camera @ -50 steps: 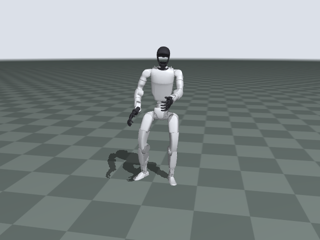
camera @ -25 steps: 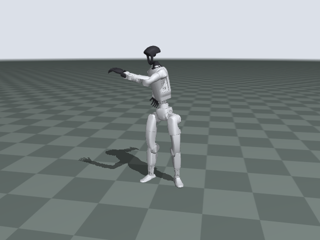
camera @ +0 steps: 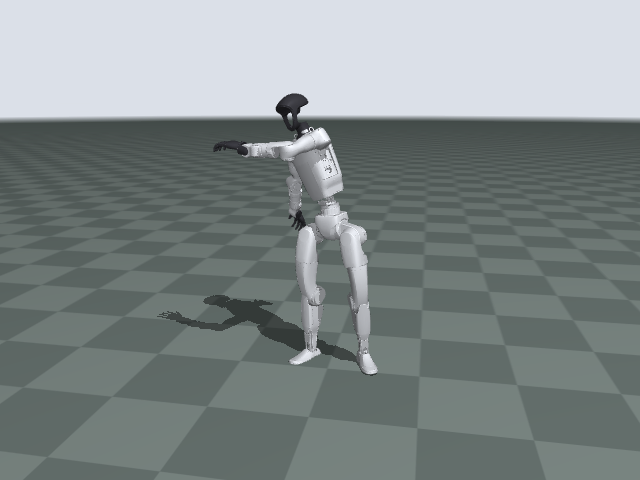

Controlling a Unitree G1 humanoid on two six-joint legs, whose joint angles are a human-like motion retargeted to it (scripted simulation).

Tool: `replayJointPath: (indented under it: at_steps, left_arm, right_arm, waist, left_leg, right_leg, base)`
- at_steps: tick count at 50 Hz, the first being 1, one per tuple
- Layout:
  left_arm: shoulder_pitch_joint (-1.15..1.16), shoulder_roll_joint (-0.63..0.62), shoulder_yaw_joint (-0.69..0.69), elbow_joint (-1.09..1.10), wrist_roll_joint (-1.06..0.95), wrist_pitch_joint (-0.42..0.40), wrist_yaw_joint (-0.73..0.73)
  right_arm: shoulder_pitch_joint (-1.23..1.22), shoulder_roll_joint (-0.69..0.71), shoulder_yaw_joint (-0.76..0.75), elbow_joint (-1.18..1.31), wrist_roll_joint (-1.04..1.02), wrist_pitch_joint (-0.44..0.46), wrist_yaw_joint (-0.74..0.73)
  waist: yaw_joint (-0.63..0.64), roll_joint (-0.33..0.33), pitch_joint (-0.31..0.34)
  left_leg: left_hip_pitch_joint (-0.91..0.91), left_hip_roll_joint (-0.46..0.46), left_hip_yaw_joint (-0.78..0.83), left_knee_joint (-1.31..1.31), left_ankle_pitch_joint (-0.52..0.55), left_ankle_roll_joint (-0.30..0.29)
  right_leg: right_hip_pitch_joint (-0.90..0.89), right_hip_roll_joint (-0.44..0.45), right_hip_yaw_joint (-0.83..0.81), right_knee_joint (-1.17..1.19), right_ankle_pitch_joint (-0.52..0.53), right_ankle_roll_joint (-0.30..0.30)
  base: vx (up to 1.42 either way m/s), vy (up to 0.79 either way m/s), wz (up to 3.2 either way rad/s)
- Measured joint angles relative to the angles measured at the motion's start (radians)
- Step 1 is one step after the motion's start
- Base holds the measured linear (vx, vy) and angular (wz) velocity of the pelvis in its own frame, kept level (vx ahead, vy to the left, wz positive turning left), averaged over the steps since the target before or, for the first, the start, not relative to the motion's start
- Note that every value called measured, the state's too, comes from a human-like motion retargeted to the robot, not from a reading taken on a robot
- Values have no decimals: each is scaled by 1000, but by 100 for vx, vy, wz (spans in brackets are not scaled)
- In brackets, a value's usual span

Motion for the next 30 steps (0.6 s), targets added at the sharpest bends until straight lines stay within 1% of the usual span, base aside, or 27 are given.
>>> replayJointPath:
  at_steps: [2,5,9,10,13,17,22,26,30]
  left_arm:
    - [14,-26,4,31,5,13,-34]
    - [32,-46,13,61,9,29,-80]
    - [40,-50,11,82,-17,38,-115]
    - [38,-48,8,85,-30,41,-120]
    - [21,-30,-4,87,-76,48,-120]
    - [-27,-1,-11,89,-103,42,-102]
    - [-74,25,8,90,-120,36,-76]
    - [-91,39,39,86,-148,28,-71]
    - [-91,57,57,68,-174,29,-66]
  right_arm:
    - [-179,50,80,-31,-3,0,14]
    - [-460,162,228,-113,-63,11,56]
    - [-796,314,500,-287,-203,27,132]
    - [-872,344,559,-338,-210,26,149]
    - [-1068,409,661,-484,-106,-4,197]
    - [-1281,454,681,-584,44,-42,242]
    - [-1450,491,665,-560,134,-65,214]
    - [-1498,506,656,-539,140,-90,201]
    - [-1471,519,647,-556,86,-103,181]
  waist:
    - [37,18,-22]
    - [89,38,-57]
    - [150,49,-100]
    - [162,50,-109]
    - [190,47,-131]
    - [219,37,-149]
    - [249,22,-170]
    - [278,14,-183]
    - [295,8,-187]
  left_leg:
    - [-5,11,-24,20,-2,-4]
    - [-10,27,-63,45,-5,-10]
    - [-17,44,-126,70,-9,-3]
    - [-20,47,-144,75,-10,0]
    - [-31,52,-204,89,-9,5]
    - [-48,53,-285,97,-2,-12]
    - [-58,47,-355,78,15,-46]
    - [-57,40,-372,48,27,-59]
    - [-53,35,-362,21,35,-50]
  right_leg:
    - [10,-1,-18,16,-17,-20]
    - [28,2,-48,41,-41,-48]
    - [62,6,-101,63,-67,-79]
    - [72,6,-117,65,-72,-85]
    - [108,8,-172,65,-81,-100]
    - [153,13,-250,57,-89,-114]
    - [188,21,-321,46,-93,-129]
    - [191,26,-341,37,-91,-134]
    - [180,27,-333,32,-88,-135]
  base:
    - [2,-4,60]
    - [2,-6,64]
    - [2,-7,77]
    - [2,-7,90]
    - [2,-6,98]
    - [1,-4,100]
    - [0,-3,72]
    - [-1,-2,23]
    - [-1,0,-4]
